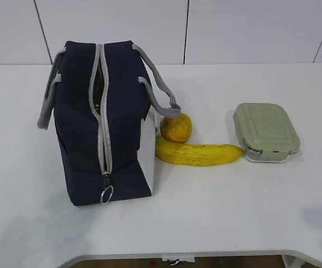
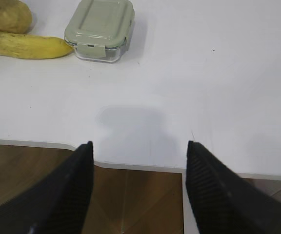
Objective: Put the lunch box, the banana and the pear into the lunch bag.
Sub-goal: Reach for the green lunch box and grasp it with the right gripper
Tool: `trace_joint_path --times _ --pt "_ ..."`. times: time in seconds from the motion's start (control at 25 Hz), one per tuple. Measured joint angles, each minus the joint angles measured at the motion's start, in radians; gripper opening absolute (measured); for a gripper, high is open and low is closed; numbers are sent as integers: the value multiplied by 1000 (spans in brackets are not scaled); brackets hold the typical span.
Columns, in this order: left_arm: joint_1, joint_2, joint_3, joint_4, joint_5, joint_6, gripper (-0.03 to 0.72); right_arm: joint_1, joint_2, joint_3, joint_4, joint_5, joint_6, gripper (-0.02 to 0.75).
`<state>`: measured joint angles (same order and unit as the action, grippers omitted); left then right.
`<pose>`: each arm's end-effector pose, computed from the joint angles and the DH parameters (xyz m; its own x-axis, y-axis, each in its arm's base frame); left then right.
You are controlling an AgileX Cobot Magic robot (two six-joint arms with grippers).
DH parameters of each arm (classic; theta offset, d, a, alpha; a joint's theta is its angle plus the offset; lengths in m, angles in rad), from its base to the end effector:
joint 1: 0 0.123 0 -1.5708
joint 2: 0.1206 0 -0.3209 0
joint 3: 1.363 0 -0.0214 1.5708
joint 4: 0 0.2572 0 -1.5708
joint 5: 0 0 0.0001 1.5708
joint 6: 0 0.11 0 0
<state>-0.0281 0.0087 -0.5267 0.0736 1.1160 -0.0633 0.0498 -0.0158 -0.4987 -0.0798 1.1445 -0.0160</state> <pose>-0.0229 0.0079 0.2747 -0.4866 -0.0172 -0.8735 -0.0447 0.9990 0.0052 -0.0248 -0.0092 0.2632 -0.5149 -0.0746 -0.8540 -0.0128 0.9968 -0.0794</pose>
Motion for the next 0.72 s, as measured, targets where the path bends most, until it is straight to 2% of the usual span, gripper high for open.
trace_joint_path --times 0.36,0.72 --pt "0 0 0 0 0 0 239 0 0 0 -6 0 0 468" --pt "0 0 0 0 0 0 239 0 17 -36 -73 -51 0 468"
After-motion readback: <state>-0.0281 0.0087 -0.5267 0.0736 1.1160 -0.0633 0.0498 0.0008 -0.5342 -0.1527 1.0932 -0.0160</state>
